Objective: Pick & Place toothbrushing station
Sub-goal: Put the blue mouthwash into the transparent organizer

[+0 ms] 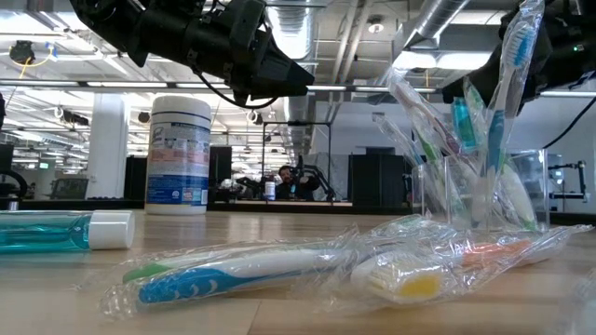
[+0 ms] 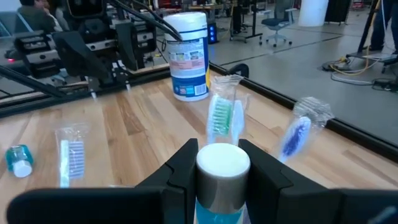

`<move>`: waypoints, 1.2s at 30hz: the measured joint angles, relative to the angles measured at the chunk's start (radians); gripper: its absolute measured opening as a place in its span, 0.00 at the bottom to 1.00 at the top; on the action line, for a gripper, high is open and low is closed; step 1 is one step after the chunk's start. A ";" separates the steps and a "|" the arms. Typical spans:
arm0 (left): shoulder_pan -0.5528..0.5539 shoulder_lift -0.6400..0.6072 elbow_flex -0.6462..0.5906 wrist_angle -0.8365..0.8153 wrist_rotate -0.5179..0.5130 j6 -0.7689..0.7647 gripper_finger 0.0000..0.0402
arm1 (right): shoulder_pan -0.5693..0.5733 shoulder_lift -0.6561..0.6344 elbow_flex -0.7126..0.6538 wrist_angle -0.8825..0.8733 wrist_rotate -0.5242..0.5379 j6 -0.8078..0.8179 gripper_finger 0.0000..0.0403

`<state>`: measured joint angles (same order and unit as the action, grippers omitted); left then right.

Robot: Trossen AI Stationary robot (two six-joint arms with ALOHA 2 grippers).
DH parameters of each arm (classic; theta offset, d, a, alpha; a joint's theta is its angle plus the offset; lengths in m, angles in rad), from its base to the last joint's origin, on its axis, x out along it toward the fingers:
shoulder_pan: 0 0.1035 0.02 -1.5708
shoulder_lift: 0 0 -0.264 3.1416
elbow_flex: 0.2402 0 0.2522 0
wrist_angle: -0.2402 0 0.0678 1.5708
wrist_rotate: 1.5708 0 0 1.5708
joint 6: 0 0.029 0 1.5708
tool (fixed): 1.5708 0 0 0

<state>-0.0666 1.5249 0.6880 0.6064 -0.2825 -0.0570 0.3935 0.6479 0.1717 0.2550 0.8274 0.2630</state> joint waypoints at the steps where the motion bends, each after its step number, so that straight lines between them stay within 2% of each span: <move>1: 0.000 0.000 0.000 0.000 0.000 0.000 0.40 | 0.000 0.000 0.000 0.004 -0.010 0.000 0.21; 23: 0.000 0.000 0.000 0.000 0.000 0.000 0.40 | 0.032 0.287 -0.001 0.249 -0.019 0.029 0.21; 36: -0.001 0.000 0.000 0.000 0.000 0.000 0.40 | 0.047 0.441 -0.001 0.326 -0.032 0.074 0.21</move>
<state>-0.0675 1.5249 0.6880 0.6064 -0.2825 -0.0574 0.4401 1.0887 0.1707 0.5806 0.7958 0.3368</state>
